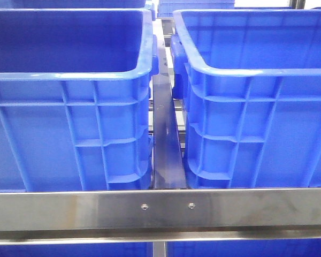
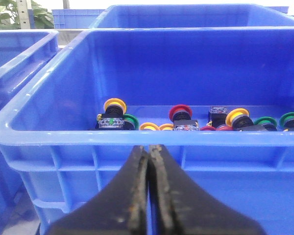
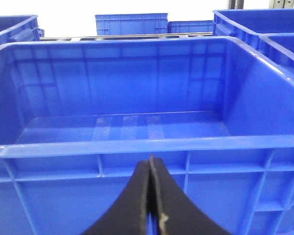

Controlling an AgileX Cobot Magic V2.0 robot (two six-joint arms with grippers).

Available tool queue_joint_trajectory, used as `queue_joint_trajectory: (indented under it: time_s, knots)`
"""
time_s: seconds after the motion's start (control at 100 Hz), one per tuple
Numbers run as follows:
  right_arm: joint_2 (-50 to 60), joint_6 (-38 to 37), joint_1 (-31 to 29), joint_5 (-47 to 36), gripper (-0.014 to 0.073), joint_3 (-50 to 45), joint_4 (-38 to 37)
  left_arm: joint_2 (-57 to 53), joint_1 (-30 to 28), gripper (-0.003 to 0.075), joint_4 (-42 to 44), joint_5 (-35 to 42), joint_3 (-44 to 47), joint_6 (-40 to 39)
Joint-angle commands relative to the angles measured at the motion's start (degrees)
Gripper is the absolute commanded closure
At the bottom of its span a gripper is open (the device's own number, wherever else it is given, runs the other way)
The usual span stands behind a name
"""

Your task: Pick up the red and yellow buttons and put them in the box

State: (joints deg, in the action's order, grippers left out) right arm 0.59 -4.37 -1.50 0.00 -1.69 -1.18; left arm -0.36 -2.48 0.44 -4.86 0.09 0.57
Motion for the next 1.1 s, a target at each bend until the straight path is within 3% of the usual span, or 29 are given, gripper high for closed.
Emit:
queue_joint_trajectory:
  time_s: [0.0,0.5,1.0,1.09]
  knots:
    - [1.3,0.4,-0.2,-4.1,0.0659,1.0,-0.5,-1.7,-0.1,0.0740,-0.4,5.3,2.9,-0.6]
    - [1.3,0.4,-0.2,-4.1,0.0659,1.0,-0.5,-0.4,-0.1,0.0740,-0.4,7.4,0.0,0.4]
    - [1.3,0.4,-0.2,-4.1,0.0659,1.0,-0.5,25.1,-0.1,0.0738,-0.4,-12.2,-24.9,0.4]
    - [1.3,0.4,-0.2,-4.1,0.0659,1.0,-0.5,31.3,-0.1,0.0685,-0.4,-15.7,-29.5,0.4]
